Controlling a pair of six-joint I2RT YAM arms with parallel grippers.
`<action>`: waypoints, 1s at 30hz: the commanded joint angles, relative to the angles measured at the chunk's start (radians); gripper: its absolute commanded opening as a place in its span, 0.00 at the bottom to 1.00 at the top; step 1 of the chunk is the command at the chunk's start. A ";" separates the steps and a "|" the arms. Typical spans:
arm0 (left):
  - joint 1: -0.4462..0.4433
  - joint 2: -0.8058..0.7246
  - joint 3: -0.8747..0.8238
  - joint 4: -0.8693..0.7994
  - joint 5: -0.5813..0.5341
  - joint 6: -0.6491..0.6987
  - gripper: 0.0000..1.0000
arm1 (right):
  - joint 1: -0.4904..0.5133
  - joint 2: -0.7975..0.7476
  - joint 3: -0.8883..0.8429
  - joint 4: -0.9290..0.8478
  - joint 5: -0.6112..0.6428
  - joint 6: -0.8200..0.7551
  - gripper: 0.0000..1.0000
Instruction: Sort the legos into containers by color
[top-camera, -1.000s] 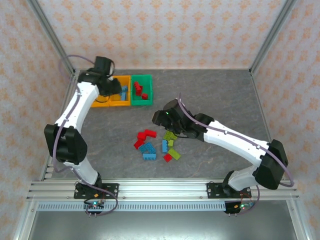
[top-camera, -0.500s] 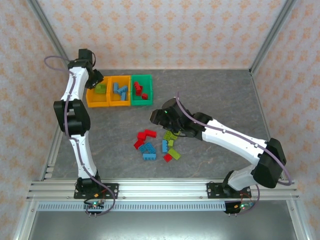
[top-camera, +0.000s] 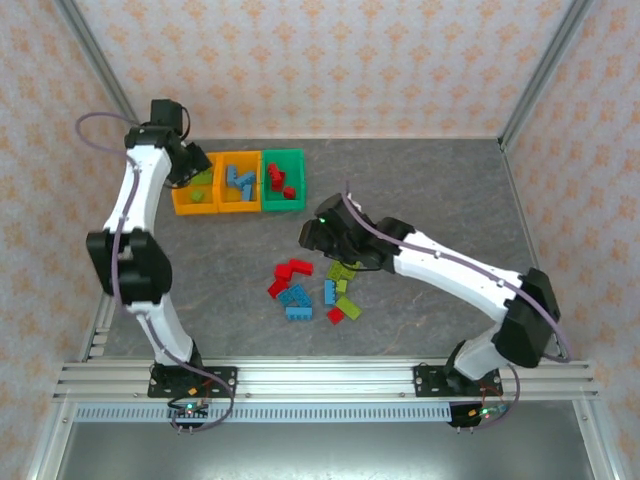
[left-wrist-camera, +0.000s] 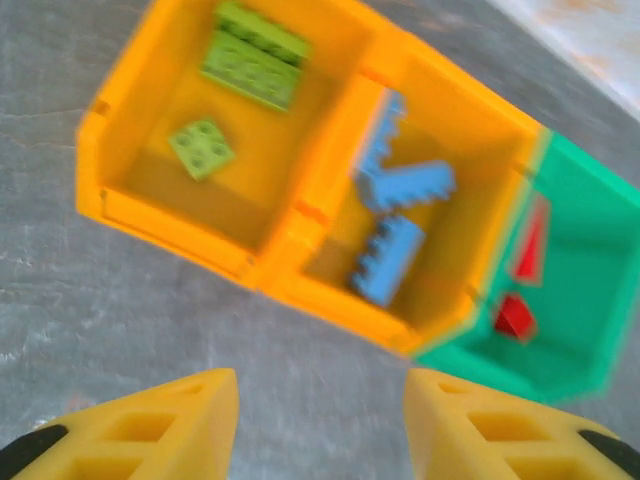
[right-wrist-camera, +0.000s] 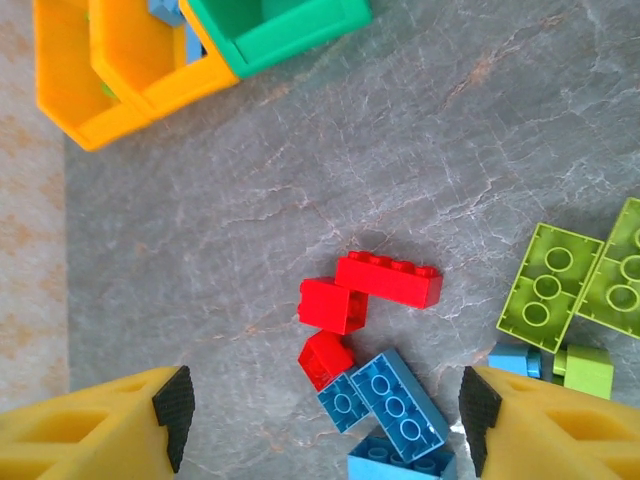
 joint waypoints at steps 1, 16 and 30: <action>-0.072 -0.179 -0.150 -0.007 -0.004 0.117 0.47 | 0.016 0.092 0.076 -0.110 -0.048 -0.055 0.72; -0.168 -0.584 -0.619 -0.096 0.090 0.424 0.55 | 0.066 0.302 0.021 -0.049 -0.248 -0.334 0.69; -0.169 -0.537 -0.612 -0.031 0.128 0.325 0.74 | 0.123 0.420 0.044 -0.105 -0.221 -0.406 0.64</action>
